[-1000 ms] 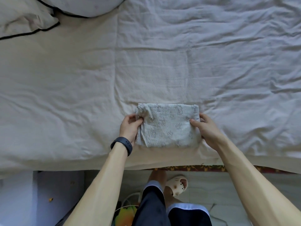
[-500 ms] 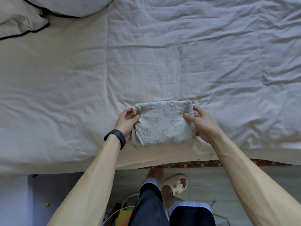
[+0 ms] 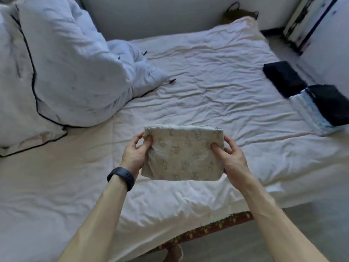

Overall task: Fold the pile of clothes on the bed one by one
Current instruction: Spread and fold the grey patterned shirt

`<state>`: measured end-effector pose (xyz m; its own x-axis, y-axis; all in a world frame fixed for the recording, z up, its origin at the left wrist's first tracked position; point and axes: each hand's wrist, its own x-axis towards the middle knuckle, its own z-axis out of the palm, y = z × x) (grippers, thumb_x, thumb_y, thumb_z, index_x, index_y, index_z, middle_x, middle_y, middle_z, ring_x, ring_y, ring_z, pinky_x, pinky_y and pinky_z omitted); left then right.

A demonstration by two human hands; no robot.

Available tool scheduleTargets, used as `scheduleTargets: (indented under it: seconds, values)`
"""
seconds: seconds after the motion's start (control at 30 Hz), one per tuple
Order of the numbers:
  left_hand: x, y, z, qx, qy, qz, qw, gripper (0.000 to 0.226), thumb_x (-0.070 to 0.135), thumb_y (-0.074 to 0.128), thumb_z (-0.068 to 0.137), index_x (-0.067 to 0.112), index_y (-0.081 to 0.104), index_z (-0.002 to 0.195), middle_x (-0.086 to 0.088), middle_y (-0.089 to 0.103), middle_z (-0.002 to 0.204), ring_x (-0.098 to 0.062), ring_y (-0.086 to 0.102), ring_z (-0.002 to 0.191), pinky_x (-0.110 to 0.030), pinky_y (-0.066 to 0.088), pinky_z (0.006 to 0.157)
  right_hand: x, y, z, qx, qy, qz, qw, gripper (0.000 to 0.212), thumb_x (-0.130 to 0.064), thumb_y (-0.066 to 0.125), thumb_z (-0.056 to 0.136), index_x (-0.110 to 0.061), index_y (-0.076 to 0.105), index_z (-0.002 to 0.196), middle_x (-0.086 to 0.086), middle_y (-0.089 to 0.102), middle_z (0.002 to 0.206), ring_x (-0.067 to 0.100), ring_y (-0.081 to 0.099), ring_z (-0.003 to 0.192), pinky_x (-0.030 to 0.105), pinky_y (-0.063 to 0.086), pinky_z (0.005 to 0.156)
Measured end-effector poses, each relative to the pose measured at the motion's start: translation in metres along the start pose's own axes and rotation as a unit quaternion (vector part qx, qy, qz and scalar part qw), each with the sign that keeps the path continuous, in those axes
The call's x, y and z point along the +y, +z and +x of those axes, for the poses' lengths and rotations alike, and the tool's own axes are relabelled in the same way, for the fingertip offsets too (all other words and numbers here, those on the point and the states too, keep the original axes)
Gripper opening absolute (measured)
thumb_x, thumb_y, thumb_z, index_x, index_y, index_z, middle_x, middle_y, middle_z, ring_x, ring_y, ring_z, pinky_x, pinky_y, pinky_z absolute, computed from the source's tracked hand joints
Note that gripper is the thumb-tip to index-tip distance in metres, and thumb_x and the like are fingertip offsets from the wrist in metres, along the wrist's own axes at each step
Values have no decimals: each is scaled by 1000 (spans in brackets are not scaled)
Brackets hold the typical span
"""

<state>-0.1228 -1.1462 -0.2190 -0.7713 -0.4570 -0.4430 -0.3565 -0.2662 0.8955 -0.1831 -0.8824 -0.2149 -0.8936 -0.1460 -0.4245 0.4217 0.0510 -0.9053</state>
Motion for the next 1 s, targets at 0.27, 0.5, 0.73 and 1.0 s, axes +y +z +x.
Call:
scheduleTargets:
  seconds: [0.27,0.5,0.73,1.0]
  values:
    - [202,118,-90,-229,129,31,964,37,18,68,92,34,59,125,0,75,102,-18,70,86,-31,59,63,-186,-107,-102,122,-173,41,976,34,-27,74,92,-38,64,123,5,76,106,27,73,100,55,60,86]
    - [270,225,-144,-317,185,5,930,36,14,71,90,31,64,121,-3,76,92,-23,69,85,-37,59,75,-259,-176,-185,266,-270,48,924,38,-26,76,89,-35,65,125,1,75,110,22,72,103,50,59,90]
    - [304,307,-185,-483,218,43,847,34,11,71,90,21,64,122,-11,76,95,-23,71,83,-37,61,69,-279,-228,-263,406,-306,27,861,38,-31,77,88,-51,64,118,1,76,106,20,73,99,52,59,90]
    - [267,395,-229,-574,170,74,798,33,15,72,90,21,66,122,-15,76,95,-21,69,74,-33,56,61,-236,-277,-319,512,-300,26,805,37,-29,75,89,-37,65,124,-5,76,105,12,73,97,41,60,86]
